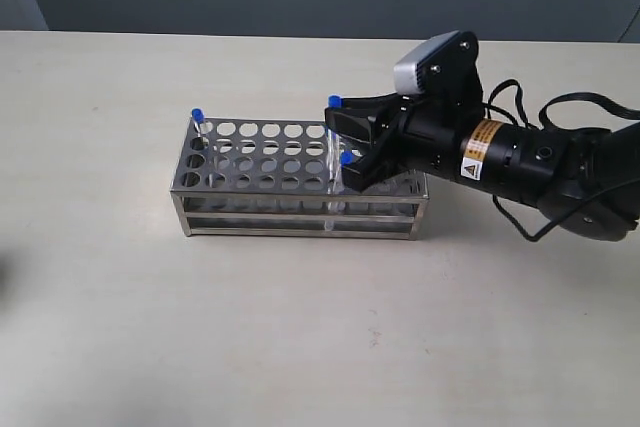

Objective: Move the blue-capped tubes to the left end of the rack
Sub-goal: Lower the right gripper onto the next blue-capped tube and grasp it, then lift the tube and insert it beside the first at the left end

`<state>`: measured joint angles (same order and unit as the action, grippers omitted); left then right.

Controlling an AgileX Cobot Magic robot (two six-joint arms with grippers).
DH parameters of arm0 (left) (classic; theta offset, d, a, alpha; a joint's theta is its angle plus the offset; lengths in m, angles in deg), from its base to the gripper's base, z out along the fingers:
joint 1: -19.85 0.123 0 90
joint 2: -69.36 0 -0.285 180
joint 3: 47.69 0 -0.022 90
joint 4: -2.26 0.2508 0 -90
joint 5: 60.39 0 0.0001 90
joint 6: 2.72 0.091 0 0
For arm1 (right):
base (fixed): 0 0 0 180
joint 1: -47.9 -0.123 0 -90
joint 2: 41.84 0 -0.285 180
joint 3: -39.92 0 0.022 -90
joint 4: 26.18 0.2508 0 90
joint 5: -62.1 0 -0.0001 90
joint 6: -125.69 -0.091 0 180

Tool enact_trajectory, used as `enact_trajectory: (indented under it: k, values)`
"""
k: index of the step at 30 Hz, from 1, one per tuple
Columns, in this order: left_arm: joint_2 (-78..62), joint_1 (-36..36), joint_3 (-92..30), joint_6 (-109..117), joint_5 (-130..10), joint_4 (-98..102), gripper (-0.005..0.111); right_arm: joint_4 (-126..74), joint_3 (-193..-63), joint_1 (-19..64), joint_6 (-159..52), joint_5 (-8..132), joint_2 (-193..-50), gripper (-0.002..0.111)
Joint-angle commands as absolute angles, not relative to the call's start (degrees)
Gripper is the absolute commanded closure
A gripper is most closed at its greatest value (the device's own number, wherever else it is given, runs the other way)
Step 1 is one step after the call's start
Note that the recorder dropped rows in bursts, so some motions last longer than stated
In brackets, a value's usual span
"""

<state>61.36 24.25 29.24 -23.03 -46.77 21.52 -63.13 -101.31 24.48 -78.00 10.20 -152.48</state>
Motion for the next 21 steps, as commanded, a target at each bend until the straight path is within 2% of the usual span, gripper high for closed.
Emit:
enact_trajectory:
  k: [1,14,21]
  values:
    - [61.57,23.72,29.43,-23.17,-46.67,21.40,0.106,-63.90,-101.49,24.42,-78.54,6.88,-151.08,0.109]
    - [61.57,23.72,29.43,-23.17,-46.67,21.40,0.106,-65.29,-101.49,24.42,-78.54,12.74,-145.75,0.109]
    - [61.57,23.72,29.43,-23.17,-46.67,21.40,0.106,-65.99,-102.05,24.42,-78.71,9.95,-145.75,0.109]
